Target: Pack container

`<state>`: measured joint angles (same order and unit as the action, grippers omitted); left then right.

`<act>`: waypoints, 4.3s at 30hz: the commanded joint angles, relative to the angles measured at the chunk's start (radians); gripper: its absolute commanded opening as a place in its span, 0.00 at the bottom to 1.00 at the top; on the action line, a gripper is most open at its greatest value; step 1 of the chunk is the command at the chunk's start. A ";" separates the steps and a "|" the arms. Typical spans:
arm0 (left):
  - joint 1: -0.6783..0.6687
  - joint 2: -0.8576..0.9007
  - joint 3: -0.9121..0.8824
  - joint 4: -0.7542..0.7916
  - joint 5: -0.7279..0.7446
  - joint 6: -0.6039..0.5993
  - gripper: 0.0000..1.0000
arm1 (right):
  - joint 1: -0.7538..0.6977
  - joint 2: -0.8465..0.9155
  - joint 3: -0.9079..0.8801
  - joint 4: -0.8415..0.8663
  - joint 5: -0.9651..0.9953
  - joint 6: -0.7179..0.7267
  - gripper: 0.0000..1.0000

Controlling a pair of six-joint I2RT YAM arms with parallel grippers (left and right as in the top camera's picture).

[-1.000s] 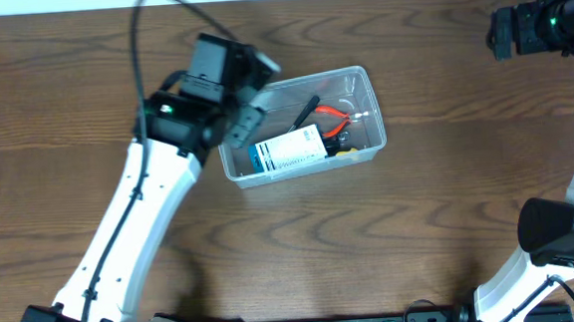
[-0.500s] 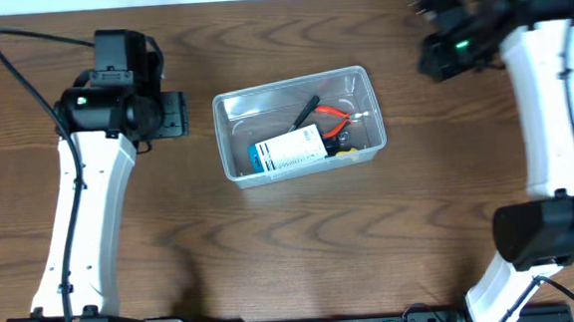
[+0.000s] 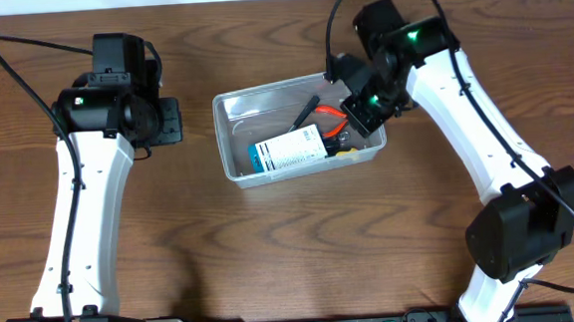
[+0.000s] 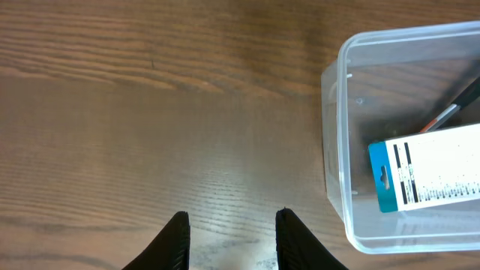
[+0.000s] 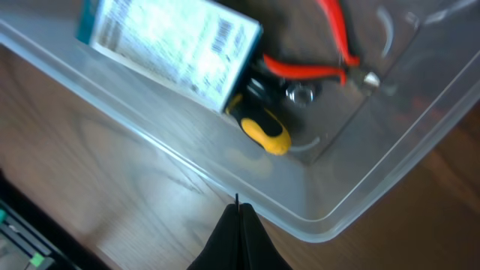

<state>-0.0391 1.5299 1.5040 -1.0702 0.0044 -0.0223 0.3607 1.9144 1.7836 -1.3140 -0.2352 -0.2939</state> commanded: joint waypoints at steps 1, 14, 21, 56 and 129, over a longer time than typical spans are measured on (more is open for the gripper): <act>0.005 0.006 0.005 -0.007 0.006 0.002 0.28 | -0.007 0.002 -0.062 0.026 0.029 0.029 0.01; 0.004 0.006 0.005 -0.007 0.007 0.002 0.28 | -0.016 0.002 -0.164 0.068 0.052 0.040 0.01; 0.004 0.006 0.005 -0.007 0.007 0.002 0.28 | -0.023 0.002 -0.179 0.103 0.104 0.066 0.01; 0.004 0.006 0.005 -0.007 0.007 0.002 0.28 | -0.023 0.002 -0.294 0.108 0.106 0.133 0.01; -0.176 -1.209 -0.742 0.133 -0.072 0.168 0.98 | -0.307 -1.337 -0.821 0.238 0.359 0.406 0.99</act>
<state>-0.2115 0.3294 0.7677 -0.9176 -0.0418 0.1326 0.0437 0.6075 0.9894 -1.0584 0.1116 0.0963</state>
